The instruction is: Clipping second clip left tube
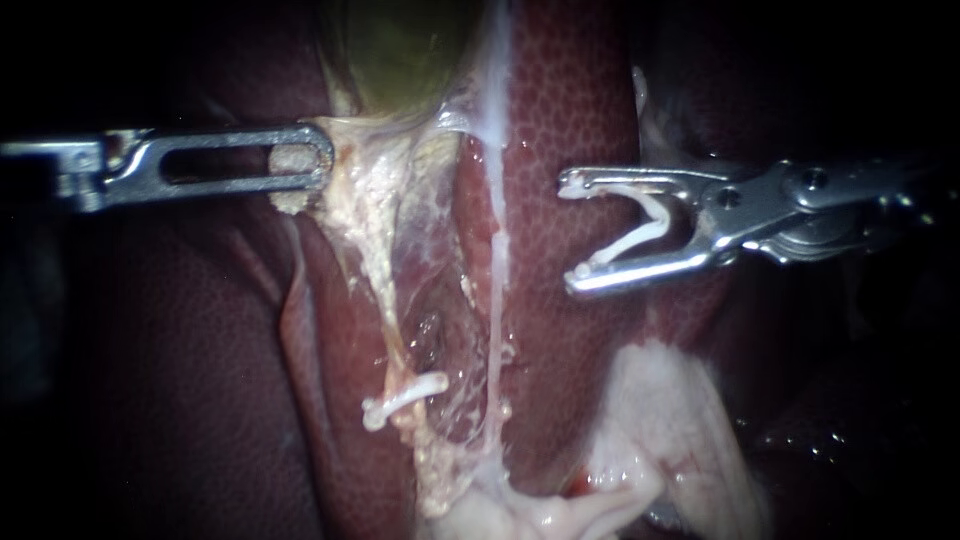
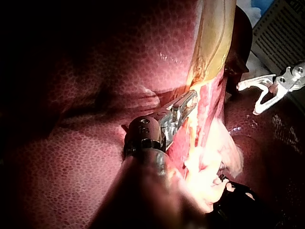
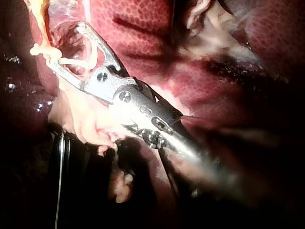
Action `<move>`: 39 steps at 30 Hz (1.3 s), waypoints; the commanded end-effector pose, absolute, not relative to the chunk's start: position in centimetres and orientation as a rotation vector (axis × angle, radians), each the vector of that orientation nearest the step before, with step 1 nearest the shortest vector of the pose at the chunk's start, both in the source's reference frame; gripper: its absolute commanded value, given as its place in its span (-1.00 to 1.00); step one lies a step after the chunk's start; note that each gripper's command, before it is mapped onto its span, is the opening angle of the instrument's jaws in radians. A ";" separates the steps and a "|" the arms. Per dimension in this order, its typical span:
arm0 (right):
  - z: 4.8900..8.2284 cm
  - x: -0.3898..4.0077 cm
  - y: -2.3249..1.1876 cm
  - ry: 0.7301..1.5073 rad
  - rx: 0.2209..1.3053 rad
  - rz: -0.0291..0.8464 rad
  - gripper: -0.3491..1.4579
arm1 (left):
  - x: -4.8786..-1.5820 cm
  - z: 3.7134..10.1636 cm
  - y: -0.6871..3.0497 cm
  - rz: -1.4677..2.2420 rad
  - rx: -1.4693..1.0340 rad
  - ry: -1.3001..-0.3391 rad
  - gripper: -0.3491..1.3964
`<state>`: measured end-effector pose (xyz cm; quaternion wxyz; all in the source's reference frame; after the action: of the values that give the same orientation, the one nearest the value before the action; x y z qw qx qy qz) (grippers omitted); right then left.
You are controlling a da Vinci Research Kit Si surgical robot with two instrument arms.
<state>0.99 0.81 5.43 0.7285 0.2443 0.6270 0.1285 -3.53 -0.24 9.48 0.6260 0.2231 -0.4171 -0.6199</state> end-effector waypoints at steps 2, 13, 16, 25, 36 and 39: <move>5.49 1.06 0.74 1.383 0.555 0.292 0.05 | -3.53 9.48 -0.24 -1.423 0.510 -0.957 -1.00; 5.92 1.54 0.27 1.406 0.622 0.300 0.05 | -3.52 9.48 -0.24 -1.423 0.509 -0.957 -1.00; 6.05 1.66 0.13 1.401 0.640 0.297 0.05 | -3.52 9.48 -0.24 -1.423 0.509 -0.957 -1.00; 6.36 1.96 -0.17 1.380 0.686 0.293 0.05 | -3.52 9.48 -0.24 -1.423 0.509 -0.957 -1.00; 6.60 2.18 -0.30 1.367 0.706 0.287 0.05 | -3.52 9.48 -0.24 -1.423 0.509 -0.957 -1.00; 6.65 2.23 -0.33 1.362 0.716 0.289 0.05 | -3.52 9.48 -0.24 -1.424 0.509 -0.957 -1.00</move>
<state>2.24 -0.34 6.67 0.7088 0.3236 0.6133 0.1295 -3.52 -0.24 9.48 0.6258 0.2220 -0.4172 -0.6206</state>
